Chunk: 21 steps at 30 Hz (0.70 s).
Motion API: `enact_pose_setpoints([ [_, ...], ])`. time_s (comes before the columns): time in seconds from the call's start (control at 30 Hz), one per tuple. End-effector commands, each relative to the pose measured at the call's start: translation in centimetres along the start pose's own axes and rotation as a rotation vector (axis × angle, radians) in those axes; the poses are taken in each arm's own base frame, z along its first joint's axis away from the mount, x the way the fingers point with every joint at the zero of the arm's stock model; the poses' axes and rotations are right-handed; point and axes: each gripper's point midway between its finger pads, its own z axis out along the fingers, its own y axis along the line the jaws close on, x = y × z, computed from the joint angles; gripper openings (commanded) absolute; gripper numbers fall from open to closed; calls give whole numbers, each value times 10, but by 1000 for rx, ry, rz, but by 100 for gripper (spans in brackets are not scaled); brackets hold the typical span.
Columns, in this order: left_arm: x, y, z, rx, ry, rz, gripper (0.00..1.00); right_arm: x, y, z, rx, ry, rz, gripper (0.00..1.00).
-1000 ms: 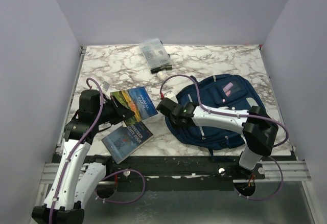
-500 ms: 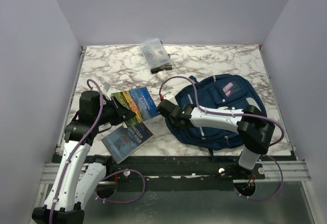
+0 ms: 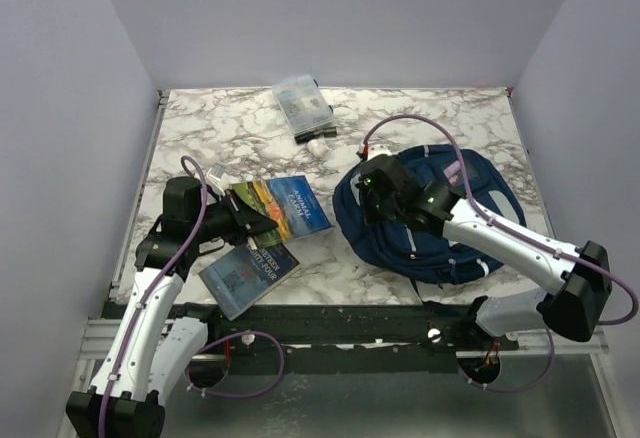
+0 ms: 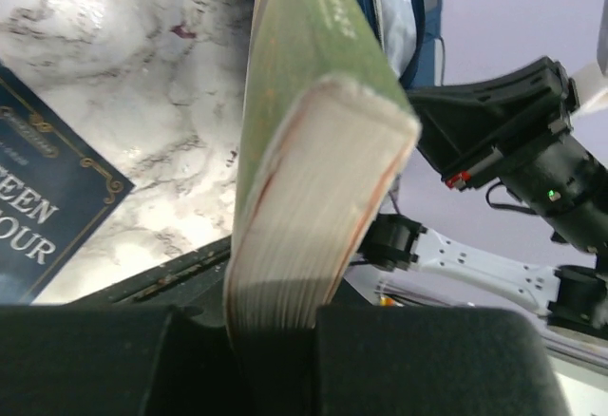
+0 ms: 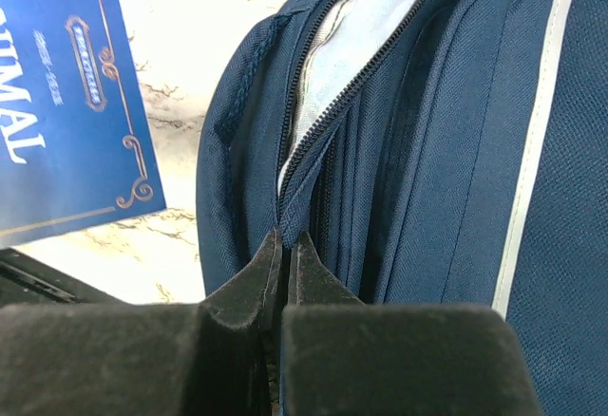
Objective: Pack the student bag
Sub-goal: Place the book in the student bag.
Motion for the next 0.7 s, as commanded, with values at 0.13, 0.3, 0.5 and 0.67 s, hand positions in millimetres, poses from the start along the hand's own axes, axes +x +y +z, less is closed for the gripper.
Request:
enact_pose_setpoints([
  [0.13, 4, -42, -8, 199, 21, 22, 0, -8, 21, -2, -216, -9, 17, 0],
  [0.3, 6, -44, -9, 207, 31, 20, 0, 16, 36, 5, -343, 72, 25, 1],
  [0.5, 10, -44, -8, 217, 68, 16, 0, 16, 45, -9, -527, 78, 144, 3],
  [0.67, 12, -41, -5, 217, 83, 1, 0, 9, 35, -13, -615, 111, 268, 2],
])
